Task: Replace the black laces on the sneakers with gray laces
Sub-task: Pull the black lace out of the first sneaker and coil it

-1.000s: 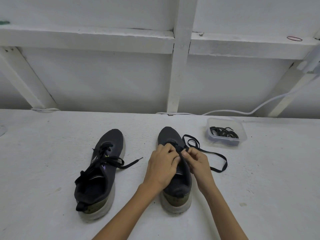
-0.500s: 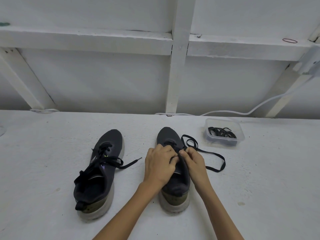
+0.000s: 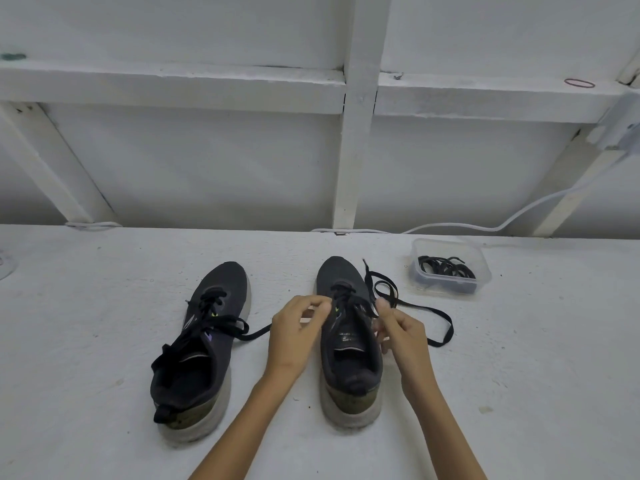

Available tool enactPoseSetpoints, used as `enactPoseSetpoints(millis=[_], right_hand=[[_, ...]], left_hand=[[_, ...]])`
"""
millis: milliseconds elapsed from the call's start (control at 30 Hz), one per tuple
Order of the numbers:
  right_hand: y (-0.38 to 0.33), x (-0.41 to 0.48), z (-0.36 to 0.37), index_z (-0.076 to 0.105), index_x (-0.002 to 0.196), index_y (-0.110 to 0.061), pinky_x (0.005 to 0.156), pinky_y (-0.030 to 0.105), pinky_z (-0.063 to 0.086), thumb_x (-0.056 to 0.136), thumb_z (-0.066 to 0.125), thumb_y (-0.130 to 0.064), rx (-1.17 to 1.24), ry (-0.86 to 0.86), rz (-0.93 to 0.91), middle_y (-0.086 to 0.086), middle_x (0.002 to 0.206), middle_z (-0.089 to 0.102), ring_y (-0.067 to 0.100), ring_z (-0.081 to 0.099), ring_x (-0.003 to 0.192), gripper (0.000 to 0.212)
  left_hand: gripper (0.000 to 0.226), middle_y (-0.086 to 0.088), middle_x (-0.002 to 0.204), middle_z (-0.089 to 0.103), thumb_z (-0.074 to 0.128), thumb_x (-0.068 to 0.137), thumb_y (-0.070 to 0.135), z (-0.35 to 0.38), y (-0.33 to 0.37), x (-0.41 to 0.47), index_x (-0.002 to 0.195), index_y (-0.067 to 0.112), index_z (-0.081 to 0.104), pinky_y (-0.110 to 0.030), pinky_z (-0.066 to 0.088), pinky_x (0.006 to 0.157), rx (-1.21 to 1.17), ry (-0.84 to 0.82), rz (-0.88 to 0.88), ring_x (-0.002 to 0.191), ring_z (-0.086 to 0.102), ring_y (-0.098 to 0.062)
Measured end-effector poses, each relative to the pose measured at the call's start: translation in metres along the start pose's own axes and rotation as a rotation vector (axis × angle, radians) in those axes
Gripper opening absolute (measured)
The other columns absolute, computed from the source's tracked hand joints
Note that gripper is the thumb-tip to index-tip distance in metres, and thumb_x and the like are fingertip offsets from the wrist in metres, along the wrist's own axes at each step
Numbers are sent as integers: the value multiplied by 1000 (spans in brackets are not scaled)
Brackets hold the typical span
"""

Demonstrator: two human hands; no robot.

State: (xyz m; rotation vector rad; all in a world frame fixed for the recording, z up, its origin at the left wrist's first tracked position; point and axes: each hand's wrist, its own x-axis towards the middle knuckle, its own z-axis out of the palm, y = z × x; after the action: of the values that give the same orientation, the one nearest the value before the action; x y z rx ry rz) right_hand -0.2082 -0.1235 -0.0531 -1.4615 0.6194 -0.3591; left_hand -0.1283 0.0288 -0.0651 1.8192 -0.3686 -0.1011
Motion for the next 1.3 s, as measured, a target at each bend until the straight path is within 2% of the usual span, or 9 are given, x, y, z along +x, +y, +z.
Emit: enactPoseSetpoints(millis=[167, 267, 367, 467, 633, 767, 933, 1033, 1300], right_hand=[[1, -16, 11, 73, 97, -15, 82, 18, 51, 89, 69, -23, 11, -56, -64, -3, 99, 73, 5, 66, 95, 12], [4, -15, 18, 72, 106, -18, 89, 18, 51, 91, 67, -18, 23, -45, -51, -8, 110, 71, 4, 64, 105, 16], [9, -14, 20, 68, 115, -22, 99, 28, 49, 93, 64, -23, 36, -44, -27, -10, 116, 69, 5, 62, 111, 23], [12, -13, 20, 63, 127, -23, 106, 36, 46, 94, 63, -24, 40, -65, 3, -8, 125, 66, 7, 60, 118, 33], [11, -13, 20, 57, 136, -21, 110, 36, 42, 93, 63, -25, 29, -96, 26, -8, 134, 61, 6, 55, 124, 43], [12, -13, 20, 58, 135, -22, 110, 37, 42, 93, 63, -26, 45, -84, 43, -8, 134, 61, 6, 56, 124, 43], [13, -14, 21, 60, 133, -21, 110, 36, 43, 93, 64, -24, 64, -68, 54, -8, 131, 63, 5, 57, 122, 41], [12, -13, 21, 60, 133, -20, 110, 36, 42, 93, 64, -23, 63, -65, 55, -7, 132, 62, 6, 56, 123, 40], [12, -13, 19, 60, 133, -22, 110, 37, 43, 92, 65, -26, 33, -85, 55, -6, 133, 62, 8, 56, 124, 42]], left_hand=[[9, 14, 90, 70, 71, 86, 23, -6, 3, 1, 90, 29, 76, -13, 48, 67, 112, -154, 55, 85, 64, -2], [3, 17, 85, 69, 72, 84, 30, -4, 10, 8, 83, 31, 74, -14, 47, 69, 223, -155, 47, 83, 63, 2], [8, 16, 82, 69, 70, 83, 33, -3, 19, 15, 77, 29, 72, -27, 51, 73, 376, -198, 37, 81, 62, -2], [12, 12, 87, 65, 60, 89, 33, 0, 21, 20, 84, 24, 65, -30, 49, 75, 517, -241, 94, 80, 60, -7], [20, -2, 81, 65, 38, 102, 33, 9, 13, 32, 97, 16, 47, -43, 48, 76, 621, -167, 124, 74, 60, -28], [20, 2, 81, 64, 42, 101, 36, 9, 8, 29, 99, 19, 51, -38, 52, 72, 480, -163, 100, 74, 62, -22], [33, 7, 73, 64, 56, 88, 51, -5, 1, 16, 87, 19, 65, -24, 50, 60, 33, -174, -167, 64, 59, -9], [19, 11, 79, 69, 65, 88, 40, -2, -1, 9, 86, 22, 70, -15, 43, 62, 58, -233, -147, 69, 57, -1], [14, 6, 81, 67, 61, 90, 26, 5, 3, 23, 76, 27, 60, -32, 50, 77, 234, -236, -76, 80, 62, -15]])
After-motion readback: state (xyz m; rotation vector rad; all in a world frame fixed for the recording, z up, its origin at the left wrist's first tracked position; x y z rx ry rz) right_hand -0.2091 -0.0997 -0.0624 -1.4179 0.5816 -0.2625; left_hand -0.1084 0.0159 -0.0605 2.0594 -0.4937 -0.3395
